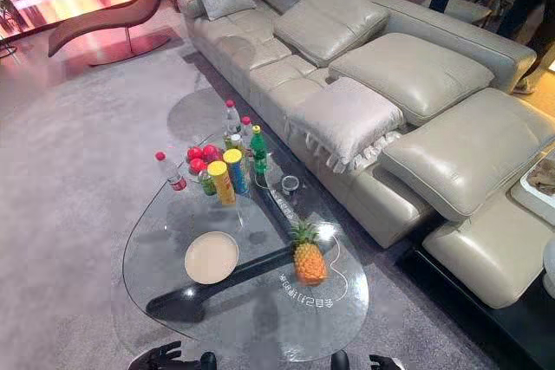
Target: Pick up the fruit to the plate
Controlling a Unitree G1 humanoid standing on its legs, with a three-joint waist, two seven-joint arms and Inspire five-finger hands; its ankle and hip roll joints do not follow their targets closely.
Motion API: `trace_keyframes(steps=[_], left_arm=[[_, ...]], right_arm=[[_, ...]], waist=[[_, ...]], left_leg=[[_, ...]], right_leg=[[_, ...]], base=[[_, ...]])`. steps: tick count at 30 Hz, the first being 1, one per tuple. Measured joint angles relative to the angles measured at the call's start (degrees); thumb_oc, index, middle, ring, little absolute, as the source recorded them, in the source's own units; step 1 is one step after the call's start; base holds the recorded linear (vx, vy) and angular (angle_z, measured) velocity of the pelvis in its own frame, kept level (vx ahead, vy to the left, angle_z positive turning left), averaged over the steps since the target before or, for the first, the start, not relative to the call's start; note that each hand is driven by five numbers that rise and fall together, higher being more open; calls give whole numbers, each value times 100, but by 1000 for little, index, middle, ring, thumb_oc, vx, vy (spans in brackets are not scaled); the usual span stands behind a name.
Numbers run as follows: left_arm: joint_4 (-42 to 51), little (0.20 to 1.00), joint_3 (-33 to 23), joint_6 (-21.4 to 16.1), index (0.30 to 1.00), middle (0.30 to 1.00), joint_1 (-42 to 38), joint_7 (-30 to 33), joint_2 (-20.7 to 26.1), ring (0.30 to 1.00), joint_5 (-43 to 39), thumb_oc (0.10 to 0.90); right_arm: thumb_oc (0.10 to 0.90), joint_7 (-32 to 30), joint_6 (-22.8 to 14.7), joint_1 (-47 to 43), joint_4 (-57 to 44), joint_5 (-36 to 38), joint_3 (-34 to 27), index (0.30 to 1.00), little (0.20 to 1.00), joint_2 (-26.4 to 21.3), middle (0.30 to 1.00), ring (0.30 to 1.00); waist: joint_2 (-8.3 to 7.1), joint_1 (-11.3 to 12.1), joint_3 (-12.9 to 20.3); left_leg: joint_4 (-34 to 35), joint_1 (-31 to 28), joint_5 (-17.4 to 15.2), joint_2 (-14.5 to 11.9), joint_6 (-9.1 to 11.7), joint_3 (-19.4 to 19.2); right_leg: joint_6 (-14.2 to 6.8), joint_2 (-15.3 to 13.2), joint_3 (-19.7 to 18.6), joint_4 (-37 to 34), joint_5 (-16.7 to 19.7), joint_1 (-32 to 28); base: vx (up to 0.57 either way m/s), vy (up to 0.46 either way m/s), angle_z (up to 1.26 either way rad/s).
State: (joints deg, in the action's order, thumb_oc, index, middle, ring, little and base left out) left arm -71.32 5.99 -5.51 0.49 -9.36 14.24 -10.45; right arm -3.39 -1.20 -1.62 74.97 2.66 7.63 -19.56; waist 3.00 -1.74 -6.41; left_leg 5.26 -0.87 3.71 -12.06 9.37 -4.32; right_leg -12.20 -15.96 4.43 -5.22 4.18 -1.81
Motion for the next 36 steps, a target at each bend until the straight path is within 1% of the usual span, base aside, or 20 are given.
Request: trace_keyframes(steps=[9, 23, 36], left_arm=[[2, 900, 0, -23, 900, 900, -4, -113, 2, 900, -53, 800], [5, 900, -9, -34, 900, 900, -15, -109, 5, 900, -61, 800], [4, 900, -10, -37, 900, 900, -20, -107, 9, 900, -61, 800]], right_arm=[[800, 28, 0, -1, 0, 0, -2, 900, 900, -1, 900, 900], [800, 52, -12, -12, -2, 0, -35, 900, 900, -21, 900, 900], [800, 69, -14, -12, -2, 0, -48, 900, 900, -21, 900, 900]], waist=[[-1, 3, -7], [2, 4, -90], [-3, 4, -96]], left_leg=[[0, 1, 0, 0, 1, 0], [1, 11, -1, -1, 1, 0], [1, 11, -1, -1, 1, 0]], right_leg=[[-3, -1, 1, -1, -4, 1], [-15, -4, 10, -2, -15, 7], [-16, -4, 15, -1, -16, 5]], base=[[-45, 9, -8], [0, 0, 0], [0, 0, 0]])
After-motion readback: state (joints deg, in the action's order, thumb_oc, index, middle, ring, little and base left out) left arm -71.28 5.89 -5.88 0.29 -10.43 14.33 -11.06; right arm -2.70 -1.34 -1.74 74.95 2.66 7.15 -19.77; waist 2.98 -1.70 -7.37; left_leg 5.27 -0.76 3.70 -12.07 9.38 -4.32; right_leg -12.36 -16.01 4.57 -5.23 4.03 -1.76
